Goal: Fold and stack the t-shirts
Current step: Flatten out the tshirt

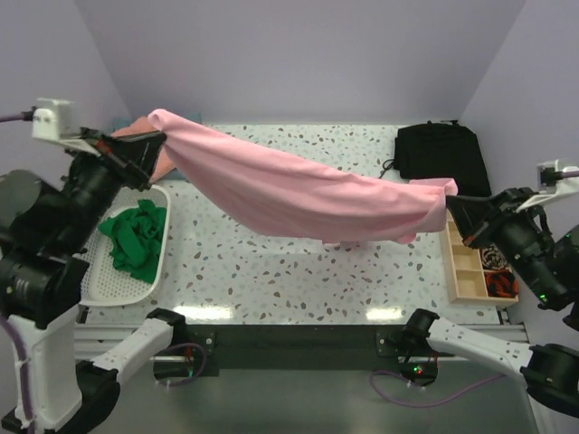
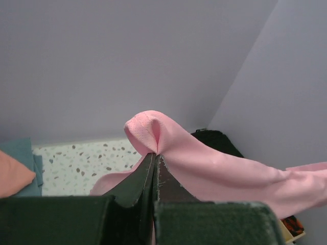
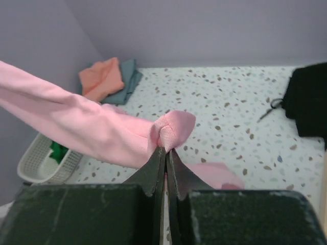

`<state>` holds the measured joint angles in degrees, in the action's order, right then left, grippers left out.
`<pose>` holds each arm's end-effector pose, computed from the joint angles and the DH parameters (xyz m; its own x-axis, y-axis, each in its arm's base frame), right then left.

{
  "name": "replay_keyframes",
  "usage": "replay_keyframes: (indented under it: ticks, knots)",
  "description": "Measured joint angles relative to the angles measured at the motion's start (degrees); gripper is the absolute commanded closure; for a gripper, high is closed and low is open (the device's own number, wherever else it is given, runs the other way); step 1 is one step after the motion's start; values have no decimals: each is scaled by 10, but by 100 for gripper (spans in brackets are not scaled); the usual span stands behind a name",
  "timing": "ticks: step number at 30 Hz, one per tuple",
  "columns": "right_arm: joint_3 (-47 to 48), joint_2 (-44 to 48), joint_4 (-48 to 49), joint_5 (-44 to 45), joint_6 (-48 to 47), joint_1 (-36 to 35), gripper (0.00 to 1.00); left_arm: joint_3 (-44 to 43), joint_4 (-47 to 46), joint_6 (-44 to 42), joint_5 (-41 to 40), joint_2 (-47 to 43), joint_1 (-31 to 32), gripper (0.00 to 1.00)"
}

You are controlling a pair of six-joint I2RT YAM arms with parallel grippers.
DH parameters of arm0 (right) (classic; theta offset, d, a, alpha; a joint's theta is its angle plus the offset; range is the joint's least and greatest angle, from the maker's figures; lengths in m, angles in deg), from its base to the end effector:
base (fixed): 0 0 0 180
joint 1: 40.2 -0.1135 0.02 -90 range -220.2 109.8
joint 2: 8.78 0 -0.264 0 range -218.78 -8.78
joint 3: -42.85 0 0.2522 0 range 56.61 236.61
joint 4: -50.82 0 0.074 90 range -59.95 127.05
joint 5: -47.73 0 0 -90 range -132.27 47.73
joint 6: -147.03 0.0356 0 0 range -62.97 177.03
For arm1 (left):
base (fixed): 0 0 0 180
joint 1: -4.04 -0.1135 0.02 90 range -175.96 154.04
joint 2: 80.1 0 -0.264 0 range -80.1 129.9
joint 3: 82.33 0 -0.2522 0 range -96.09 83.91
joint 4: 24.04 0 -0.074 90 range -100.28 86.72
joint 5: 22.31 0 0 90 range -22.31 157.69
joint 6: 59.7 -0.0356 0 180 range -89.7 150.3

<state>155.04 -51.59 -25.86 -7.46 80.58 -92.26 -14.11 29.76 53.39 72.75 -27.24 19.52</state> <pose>0.0268 0.0013 0.5158 -0.1912 0.2883 -0.9383 -0.2432 0.9122 0.3298 0.0954 -0.0297 0.5497 -0.0584 -0.3892 -0.9193 0.3562 0.8522 -0.3834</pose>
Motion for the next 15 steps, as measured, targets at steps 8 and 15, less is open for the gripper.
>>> replay_keyframes:
  ticks: [8, 15]
  knots:
    - [128, -50, 59, -221, -74, 0, 100, -136, 27, -3, 73, -35, 0, 100]
    - [156, -64, 108, -292, -99, 0, 98, -209, 84, 10, 123, -8, 0, 100]
